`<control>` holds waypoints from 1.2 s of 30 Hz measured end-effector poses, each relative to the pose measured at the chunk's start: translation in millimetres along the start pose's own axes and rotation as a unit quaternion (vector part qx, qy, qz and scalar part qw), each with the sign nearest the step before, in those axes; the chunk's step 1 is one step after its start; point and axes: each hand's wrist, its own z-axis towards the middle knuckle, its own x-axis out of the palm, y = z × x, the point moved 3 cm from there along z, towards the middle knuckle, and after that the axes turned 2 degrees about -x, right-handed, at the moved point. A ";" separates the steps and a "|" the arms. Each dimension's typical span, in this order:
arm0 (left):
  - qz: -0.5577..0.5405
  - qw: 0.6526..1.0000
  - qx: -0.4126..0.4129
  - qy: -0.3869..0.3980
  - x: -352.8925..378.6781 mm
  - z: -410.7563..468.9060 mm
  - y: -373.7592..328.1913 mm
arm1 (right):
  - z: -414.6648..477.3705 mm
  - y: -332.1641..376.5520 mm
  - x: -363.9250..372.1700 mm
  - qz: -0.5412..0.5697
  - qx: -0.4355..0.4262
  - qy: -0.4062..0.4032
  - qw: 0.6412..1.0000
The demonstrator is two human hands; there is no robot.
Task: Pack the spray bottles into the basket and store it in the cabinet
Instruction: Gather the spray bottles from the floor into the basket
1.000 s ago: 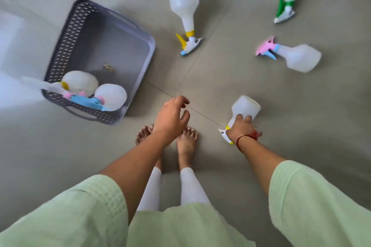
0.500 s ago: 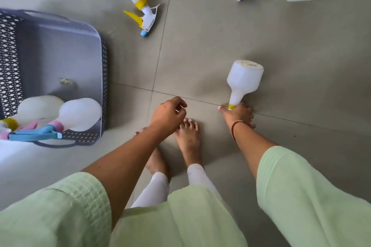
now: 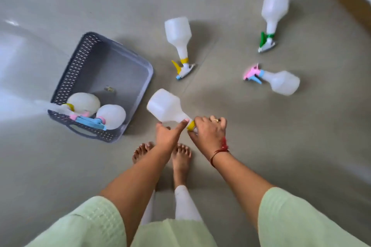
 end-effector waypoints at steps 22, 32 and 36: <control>-0.541 0.822 -0.143 0.101 -113.6 60.5 -30.7 | 82.9 190.0 -77.1 0.154 -0.094 0.049 0.982; -0.501 0.837 -0.185 0.122 -117.5 53.8 10.9 | 124.3 238.8 -37.2 0.031 -0.179 0.072 0.981; -0.492 0.841 -0.196 0.113 -121.3 53.1 28.6 | 125.7 252.0 -24.1 0.011 -0.202 0.089 0.975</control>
